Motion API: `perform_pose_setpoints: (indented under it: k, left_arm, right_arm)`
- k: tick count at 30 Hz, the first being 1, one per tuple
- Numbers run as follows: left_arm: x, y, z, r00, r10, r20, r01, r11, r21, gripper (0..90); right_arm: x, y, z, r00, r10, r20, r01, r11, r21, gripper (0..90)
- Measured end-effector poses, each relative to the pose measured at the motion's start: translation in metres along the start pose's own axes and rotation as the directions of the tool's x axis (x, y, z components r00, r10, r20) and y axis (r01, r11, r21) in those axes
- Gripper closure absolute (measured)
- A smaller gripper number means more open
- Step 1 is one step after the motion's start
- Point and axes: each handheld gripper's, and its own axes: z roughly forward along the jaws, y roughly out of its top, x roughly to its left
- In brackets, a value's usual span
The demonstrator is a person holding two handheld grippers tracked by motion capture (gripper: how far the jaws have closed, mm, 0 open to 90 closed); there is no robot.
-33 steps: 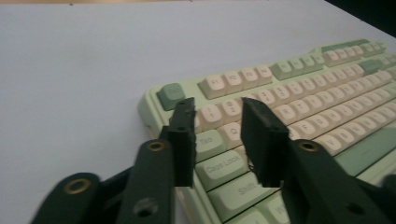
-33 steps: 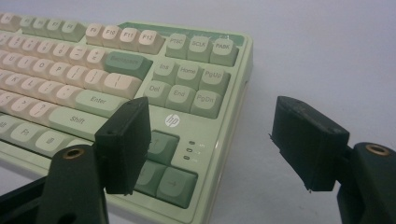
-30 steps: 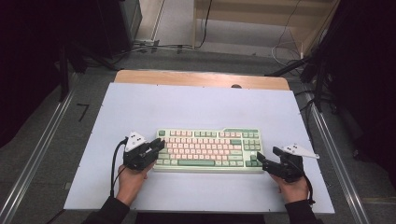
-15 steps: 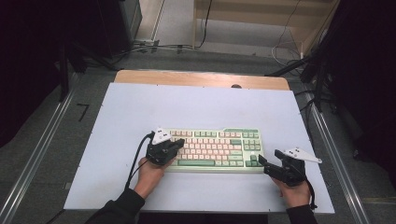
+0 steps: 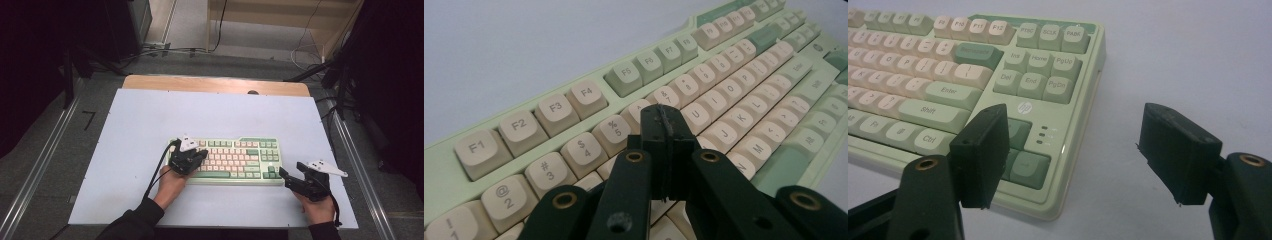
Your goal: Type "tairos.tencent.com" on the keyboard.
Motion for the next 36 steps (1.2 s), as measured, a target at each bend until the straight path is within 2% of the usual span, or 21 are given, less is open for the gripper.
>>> perform_pose_setpoints:
  k: [4,17,25,28,29,30,31,32,33,34,35,36]
  left_arm:
    - [-0.001,0.001,0.004,1.0,-0.002,-0.005,0.003,0.9999,0.016,90.0]
    - [-0.001,0.002,0.005,0.9999,-0.007,-0.008,0.007,0.9999,0.013,90.0]
    - [-0.001,0.001,0.007,0.9998,-0.015,-0.011,0.015,0.9994,0.03,90.0]
    - [0.0,0.002,0.006,0.9997,-0.024,-0.001,0.024,0.9994,0.024,90.0]
    - [0.0,0.002,0.004,0.9996,-0.028,0.008,0.028,0.9995,0.013,88.6]
    - [0.001,0.004,0.001,0.9983,-0.044,0.038,0.045,0.9989,-0.011,83.5]
    - [0.001,0.004,0.001,0.9983,-0.044,0.038,0.045,0.9989,-0.011,79.1]
    - [0.001,0.004,-0.001,0.9972,-0.051,0.055,0.052,0.9984,-0.022,74.0]
    - [0.001,0.005,-0.003,0.9969,-0.05,0.061,0.052,0.9983,-0.026,68.1]
    - [0.001,0.005,-0.004,0.9966,-0.053,0.063,0.055,0.998,-0.032,68.1]
    - [0.001,0.005,-0.006,0.9966,-0.052,0.064,0.054,0.9979,-0.035,57.8]
    - [0.001,0.006,-0.007,0.997,-0.05,0.06,0.052,0.9979,-0.039,57.8]
  right_arm:
    - [0.0,0.0,0.0,1.0,-0.001,0.0,0.001,1.0,0.002,26.6]
    - [0.0,0.0,0.001,1.0,-0.001,-0.001,0.001,1.0,0.007,26.6]
    - [0.0,0.0,0.001,1.0,0.001,-0.001,-0.001,0.9999,0.01,26.6]
    - [0.0,0.0,0.001,1.0,0.0,-0.001,0.0,1.0,0.01,26.6]
    - [0.0,0.0,0.001,1.0,0.001,-0.001,-0.001,1.0,0.01,26.6]
    - [0.0,0.0,0.001,1.0,0.0,-0.001,0.0,1.0,0.008,26.6]
    - [0.0,0.0,0.001,1.0,0.0,-0.001,0.0,1.0,0.008,26.6]
    - [-0.001,0.0,0.001,1.0,0.0,-0.002,0.0,1.0,0.008,26.6]
    - [-0.001,0.0,0.001,1.0,-0.001,-0.002,0.001,1.0,0.008,26.6]
    - [-0.001,0.0,0.001,1.0,-0.001,-0.002,0.001,1.0,0.008,26.6]
    - [-0.001,0.0,0.001,1.0,-0.002,-0.003,0.002,1.0,0.007,26.6]
    - [-0.001,0.0,0.001,1.0,-0.002,-0.003,0.002,1.0,0.007,26.6]
